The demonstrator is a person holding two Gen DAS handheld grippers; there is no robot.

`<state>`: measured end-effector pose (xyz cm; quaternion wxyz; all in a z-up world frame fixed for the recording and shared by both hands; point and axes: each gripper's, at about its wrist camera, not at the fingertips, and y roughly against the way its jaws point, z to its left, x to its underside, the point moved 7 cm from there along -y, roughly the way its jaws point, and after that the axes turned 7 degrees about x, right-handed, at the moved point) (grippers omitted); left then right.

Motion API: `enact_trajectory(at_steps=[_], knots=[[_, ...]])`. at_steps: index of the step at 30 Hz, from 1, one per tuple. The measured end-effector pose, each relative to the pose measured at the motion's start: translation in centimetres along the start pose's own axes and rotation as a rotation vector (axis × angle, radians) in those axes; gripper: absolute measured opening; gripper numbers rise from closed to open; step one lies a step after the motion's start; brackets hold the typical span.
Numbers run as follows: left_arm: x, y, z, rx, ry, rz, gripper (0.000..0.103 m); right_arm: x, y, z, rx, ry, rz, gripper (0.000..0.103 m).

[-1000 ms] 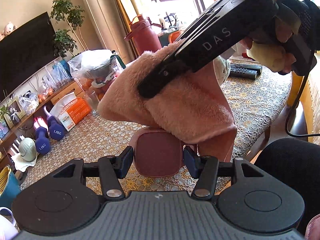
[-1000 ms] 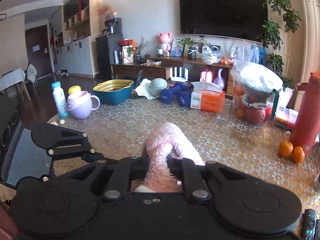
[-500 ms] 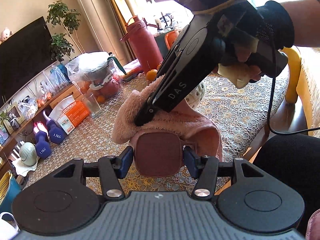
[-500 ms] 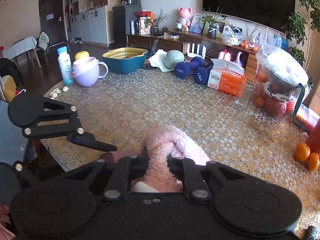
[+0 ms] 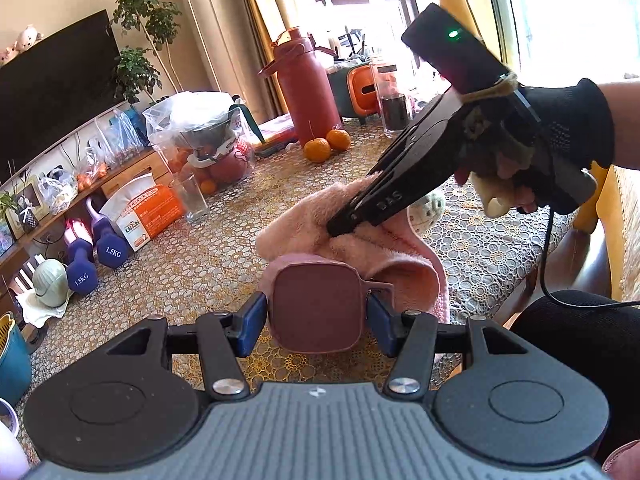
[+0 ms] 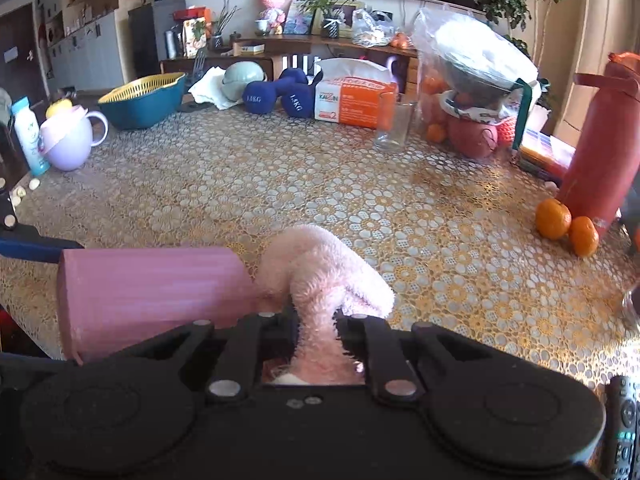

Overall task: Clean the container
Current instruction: 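Lift the towel and wipe the cup's side again with the right tool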

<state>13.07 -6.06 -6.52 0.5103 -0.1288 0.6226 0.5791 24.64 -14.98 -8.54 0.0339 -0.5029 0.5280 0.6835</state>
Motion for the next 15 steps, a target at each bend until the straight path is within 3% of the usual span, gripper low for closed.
enact_trajectory(at_steps=[8, 15], knots=[[-0.1, 0.1, 0.6, 0.000, 0.075, 0.003, 0.055, -0.1, 7.6, 0.2, -0.036, -0.081, -0.167, 0.012], [-0.2, 0.1, 1.1, 0.006, 0.123, 0.008, 0.055, -0.4, 11.1, 3.9, -0.123, -0.080, -0.248, 0.012]])
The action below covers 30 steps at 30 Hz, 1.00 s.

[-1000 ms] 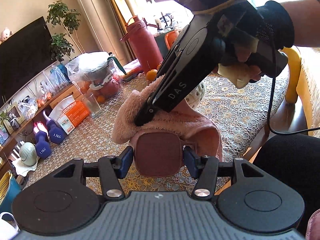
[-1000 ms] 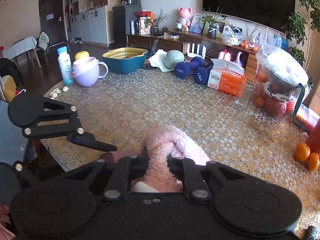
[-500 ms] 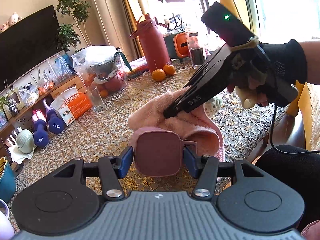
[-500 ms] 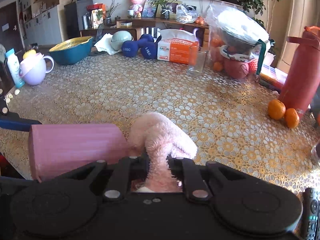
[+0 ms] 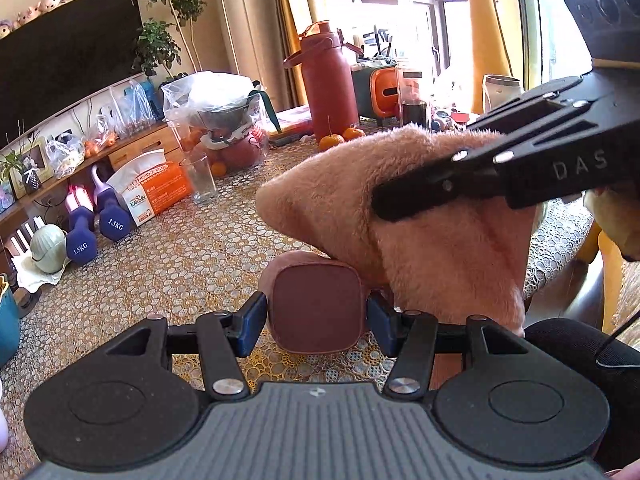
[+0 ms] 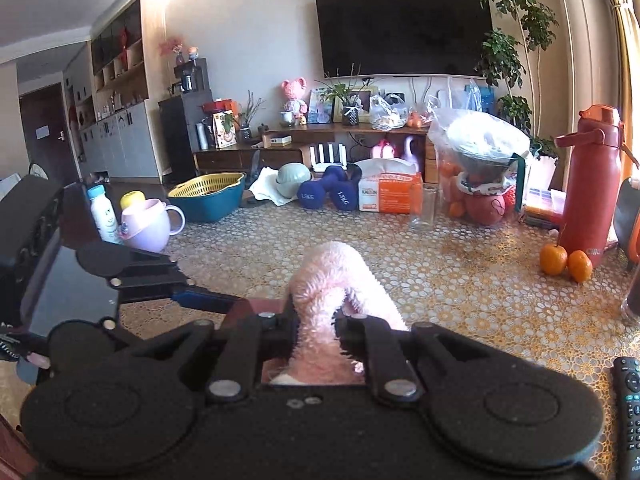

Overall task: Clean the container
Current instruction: 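Lift the towel and wipe the cup's side again with the right tool, then wipe the towel over the cup's side and rim with the right tool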

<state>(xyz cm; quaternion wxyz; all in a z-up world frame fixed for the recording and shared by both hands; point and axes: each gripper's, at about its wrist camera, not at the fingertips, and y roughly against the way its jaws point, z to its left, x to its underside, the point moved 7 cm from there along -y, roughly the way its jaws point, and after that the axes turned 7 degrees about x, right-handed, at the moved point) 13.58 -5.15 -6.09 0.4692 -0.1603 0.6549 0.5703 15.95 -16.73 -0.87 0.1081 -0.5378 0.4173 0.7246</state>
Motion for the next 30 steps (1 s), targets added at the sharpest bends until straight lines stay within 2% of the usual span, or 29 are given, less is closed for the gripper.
enact_trajectory(at_steps=[5, 13, 23, 30], knots=[[0.1, 0.1, 0.0, 0.003, 0.009, 0.003, 0.055, 1.1, -1.8, 1.5, -0.038, -0.005, 0.041, 0.012], [0.2, 0.2, 0.9, 0.018, 0.050, -0.003, 0.054, 1.5, -4.2, 0.1, -0.041, -0.088, 0.065, 0.012], [0.2, 0.3, 1.9, 0.033, 0.104, -0.008, 0.054, 2.0, -8.4, -1.8, 0.043, -0.038, 0.142, 0.012], [0.2, 0.4, 1.8, 0.009, 0.075, -0.006, 0.055, 3.3, -10.8, -2.9, 0.092, -0.017, 0.204, 0.012]])
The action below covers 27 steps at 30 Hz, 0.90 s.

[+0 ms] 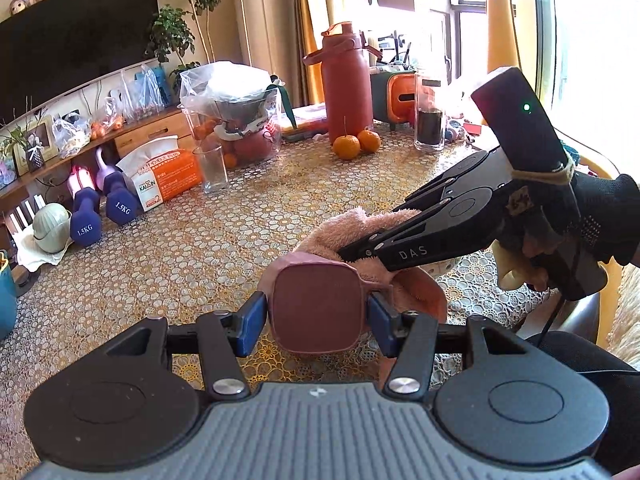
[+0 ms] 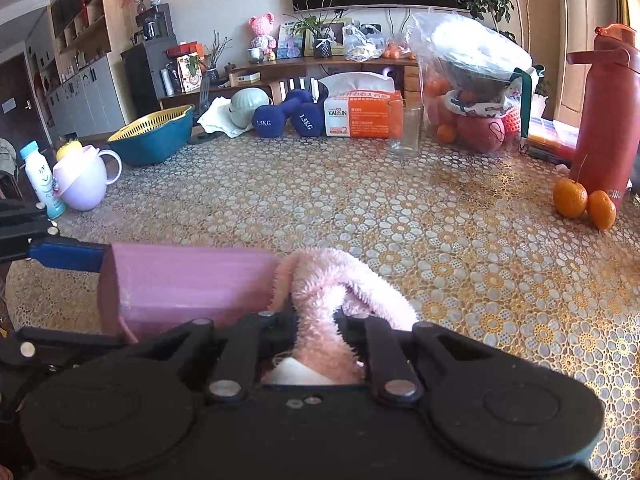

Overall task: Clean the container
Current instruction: 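Wipe the towel over the cup's side and rim with the right tool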

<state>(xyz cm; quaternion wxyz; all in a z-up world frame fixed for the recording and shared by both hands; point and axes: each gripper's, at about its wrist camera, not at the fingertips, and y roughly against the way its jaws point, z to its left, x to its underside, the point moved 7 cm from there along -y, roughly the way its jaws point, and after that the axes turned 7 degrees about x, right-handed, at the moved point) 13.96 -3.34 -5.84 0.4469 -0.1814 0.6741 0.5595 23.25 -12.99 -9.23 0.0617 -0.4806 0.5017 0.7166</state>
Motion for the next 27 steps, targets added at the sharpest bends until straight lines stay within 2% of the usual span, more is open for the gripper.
enact_trajectory(at_steps=[3, 8, 13, 17, 21, 27], knots=[[0.0, 0.1, 0.5, 0.007, 0.027, 0.000, 0.054, 0.1, -0.1, -0.2, 0.077, 0.035, -0.010, 0.012], [0.0, 0.2, 0.8, 0.010, 0.053, 0.000, 0.054, -0.7, 3.3, -1.0, 0.094, -0.012, -0.095, 0.012], [0.0, 0.3, 0.7, 0.004, 0.059, -0.002, 0.054, -1.6, 8.1, 0.6, 0.051, 0.034, -0.174, 0.012], [0.0, 0.2, 0.8, 0.004, 0.068, 0.000, 0.054, -2.0, 10.2, 2.7, -0.017, 0.048, -0.214, 0.012], [-0.1, 0.2, 0.7, 0.005, 0.054, 0.007, 0.055, -1.6, 10.2, 5.4, -0.098, 0.079, -0.201, 0.012], [-0.2, 0.1, 0.6, 0.003, 0.041, 0.012, 0.054, -1.7, 7.9, 5.8, -0.104, 0.076, -0.161, 0.012]])
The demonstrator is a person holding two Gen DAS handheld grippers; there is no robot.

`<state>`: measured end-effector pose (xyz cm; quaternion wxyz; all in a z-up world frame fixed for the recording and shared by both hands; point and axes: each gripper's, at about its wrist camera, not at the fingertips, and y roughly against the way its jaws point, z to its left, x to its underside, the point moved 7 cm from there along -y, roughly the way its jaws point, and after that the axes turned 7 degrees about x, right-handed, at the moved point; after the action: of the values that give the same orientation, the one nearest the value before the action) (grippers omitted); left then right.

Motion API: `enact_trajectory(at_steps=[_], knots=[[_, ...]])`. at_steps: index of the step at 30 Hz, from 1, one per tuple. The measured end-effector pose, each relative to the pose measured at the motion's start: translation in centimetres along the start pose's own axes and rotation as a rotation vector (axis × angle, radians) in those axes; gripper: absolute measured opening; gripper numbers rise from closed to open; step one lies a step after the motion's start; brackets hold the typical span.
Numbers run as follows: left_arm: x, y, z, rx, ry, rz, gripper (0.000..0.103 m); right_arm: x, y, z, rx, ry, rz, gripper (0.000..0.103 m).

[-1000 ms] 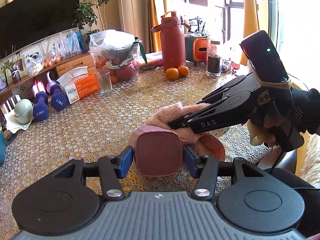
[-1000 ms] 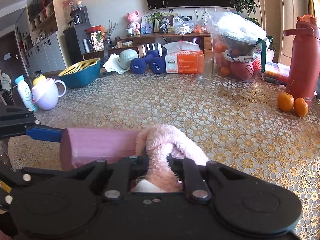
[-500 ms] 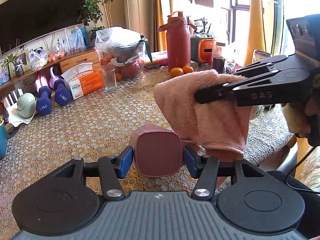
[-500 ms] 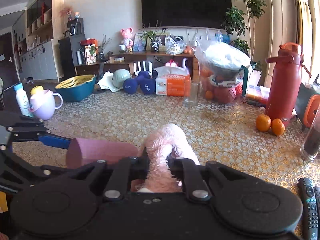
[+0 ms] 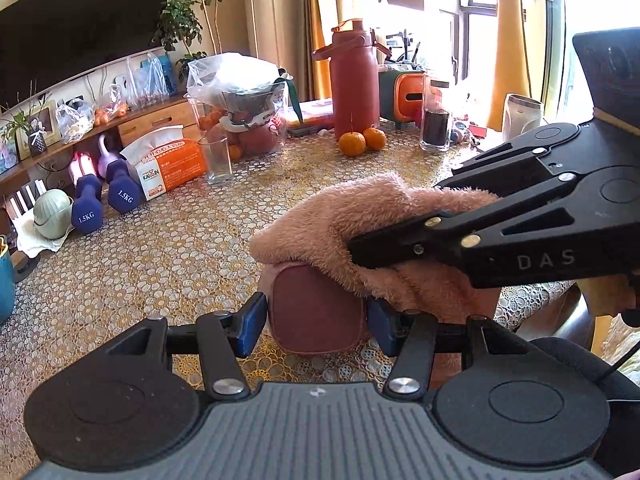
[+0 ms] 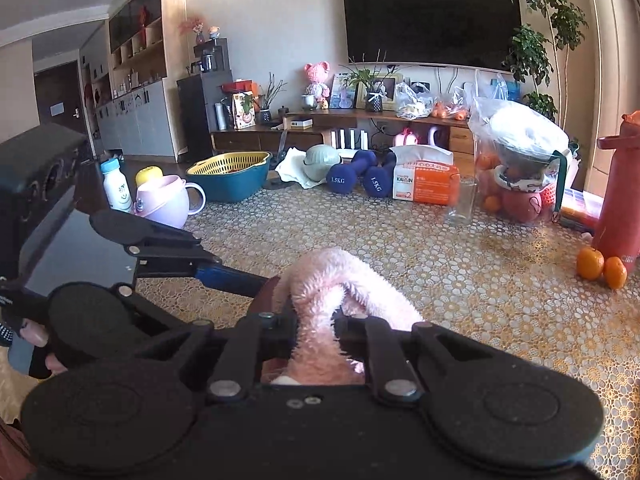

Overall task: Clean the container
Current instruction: 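Wipe the towel over the cup's side and rim with the right tool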

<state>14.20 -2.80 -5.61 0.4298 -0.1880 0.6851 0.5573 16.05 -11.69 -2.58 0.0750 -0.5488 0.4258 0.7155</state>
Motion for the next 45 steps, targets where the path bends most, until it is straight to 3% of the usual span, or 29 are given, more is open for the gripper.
enact_trajectory(at_steps=[12, 24, 33, 40, 45], knots=[[-0.7, -0.5, 0.3, 0.014, -0.024, 0.005, 0.054, -0.3, -3.9, -3.6, 0.024, -0.062, 0.066, 0.012], [-1.4, -0.7, 0.2, 0.015, -0.056, 0.002, 0.054, 3.0, -8.2, -5.8, 0.095, -0.055, 0.182, 0.012], [-1.3, 0.4, 0.1, -0.007, -0.082, 0.007, 0.053, 1.3, -3.9, -7.4, 0.186, -0.039, 0.083, 0.011], [-1.4, 0.4, 0.0, -0.013, -0.089, 0.012, 0.053, -1.8, 1.0, -4.5, 0.076, 0.004, -0.028, 0.011], [-1.6, 0.3, -0.4, -0.019, -0.121, 0.015, 0.053, -3.0, 1.4, -1.5, -0.021, 0.067, -0.046, 0.011]])
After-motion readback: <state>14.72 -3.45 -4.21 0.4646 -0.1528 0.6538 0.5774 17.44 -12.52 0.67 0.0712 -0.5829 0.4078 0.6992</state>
